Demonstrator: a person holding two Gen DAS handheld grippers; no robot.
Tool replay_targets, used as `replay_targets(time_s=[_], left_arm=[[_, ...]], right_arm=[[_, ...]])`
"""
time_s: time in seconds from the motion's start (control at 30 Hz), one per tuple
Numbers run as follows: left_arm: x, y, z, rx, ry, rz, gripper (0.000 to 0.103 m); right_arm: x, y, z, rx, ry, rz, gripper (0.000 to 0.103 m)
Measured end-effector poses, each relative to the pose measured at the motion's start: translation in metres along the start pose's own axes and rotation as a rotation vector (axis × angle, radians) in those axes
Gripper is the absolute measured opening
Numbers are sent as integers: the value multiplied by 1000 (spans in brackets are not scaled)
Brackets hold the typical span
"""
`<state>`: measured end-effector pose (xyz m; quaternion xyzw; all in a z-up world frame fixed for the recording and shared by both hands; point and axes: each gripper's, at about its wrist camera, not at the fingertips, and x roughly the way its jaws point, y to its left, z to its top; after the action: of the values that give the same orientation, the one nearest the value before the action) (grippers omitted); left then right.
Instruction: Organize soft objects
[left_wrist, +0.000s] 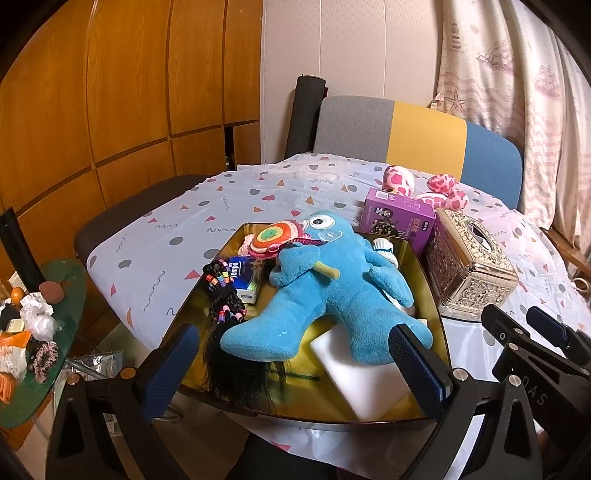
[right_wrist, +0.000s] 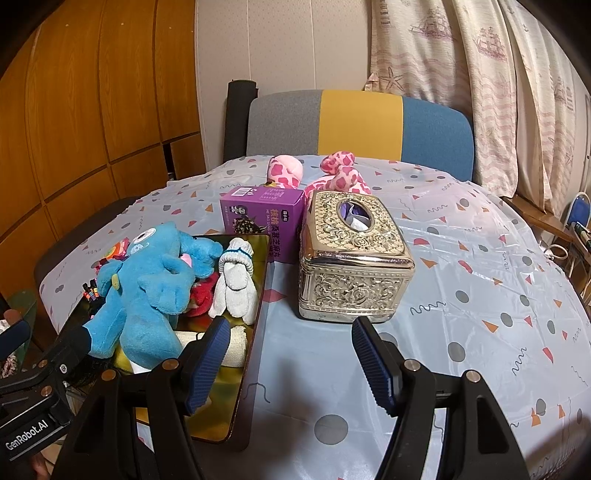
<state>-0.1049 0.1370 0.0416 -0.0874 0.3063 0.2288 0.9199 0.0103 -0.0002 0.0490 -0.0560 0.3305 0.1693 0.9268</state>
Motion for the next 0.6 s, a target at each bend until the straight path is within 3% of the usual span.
replay_targets(time_s=[0.6], left_arm=[[2, -2, -3, 23, -1, -12, 102]], right_arm=[[0, -2, -1, 3, 3, -4, 70]])
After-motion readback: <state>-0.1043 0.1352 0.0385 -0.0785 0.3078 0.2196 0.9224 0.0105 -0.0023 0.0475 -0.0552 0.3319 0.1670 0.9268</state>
